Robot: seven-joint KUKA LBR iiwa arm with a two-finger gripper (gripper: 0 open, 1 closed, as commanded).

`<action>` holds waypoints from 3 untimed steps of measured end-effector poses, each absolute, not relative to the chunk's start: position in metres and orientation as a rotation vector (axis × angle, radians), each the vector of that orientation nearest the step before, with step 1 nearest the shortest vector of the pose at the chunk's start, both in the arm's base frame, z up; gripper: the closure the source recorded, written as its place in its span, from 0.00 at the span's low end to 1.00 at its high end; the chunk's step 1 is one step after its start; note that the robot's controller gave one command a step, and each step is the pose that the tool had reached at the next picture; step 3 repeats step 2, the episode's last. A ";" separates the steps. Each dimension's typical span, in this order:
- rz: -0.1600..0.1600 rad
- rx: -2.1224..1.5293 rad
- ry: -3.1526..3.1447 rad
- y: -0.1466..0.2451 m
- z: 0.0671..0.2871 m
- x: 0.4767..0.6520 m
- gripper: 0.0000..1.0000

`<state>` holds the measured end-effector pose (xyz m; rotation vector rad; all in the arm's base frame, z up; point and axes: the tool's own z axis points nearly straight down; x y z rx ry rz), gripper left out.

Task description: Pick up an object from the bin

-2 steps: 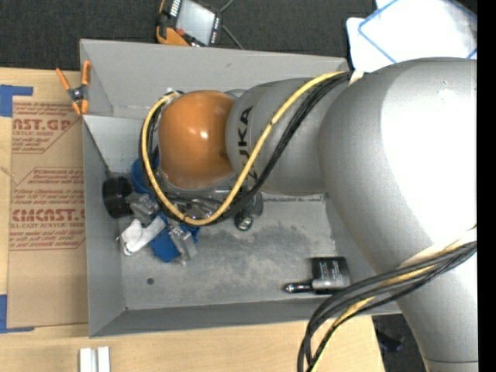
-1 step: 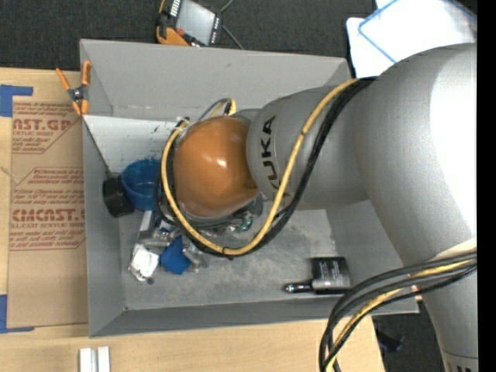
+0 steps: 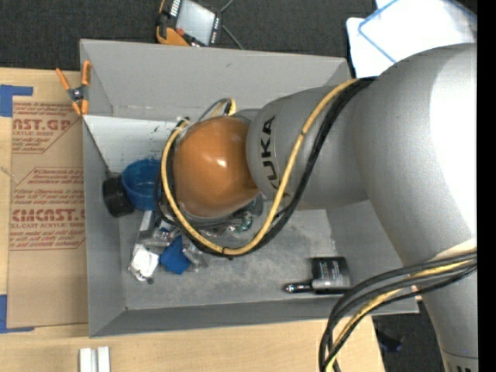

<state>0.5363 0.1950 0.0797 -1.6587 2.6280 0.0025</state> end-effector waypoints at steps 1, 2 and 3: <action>0.002 -1.659 2.630 0.195 0.092 0.536 1.00; 0.002 -1.655 2.627 0.196 0.098 0.537 1.00; 0.002 -1.655 2.627 0.196 0.098 0.537 1.00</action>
Offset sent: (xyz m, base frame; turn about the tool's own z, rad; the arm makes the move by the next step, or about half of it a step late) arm -0.0001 0.0000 0.0181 0.0001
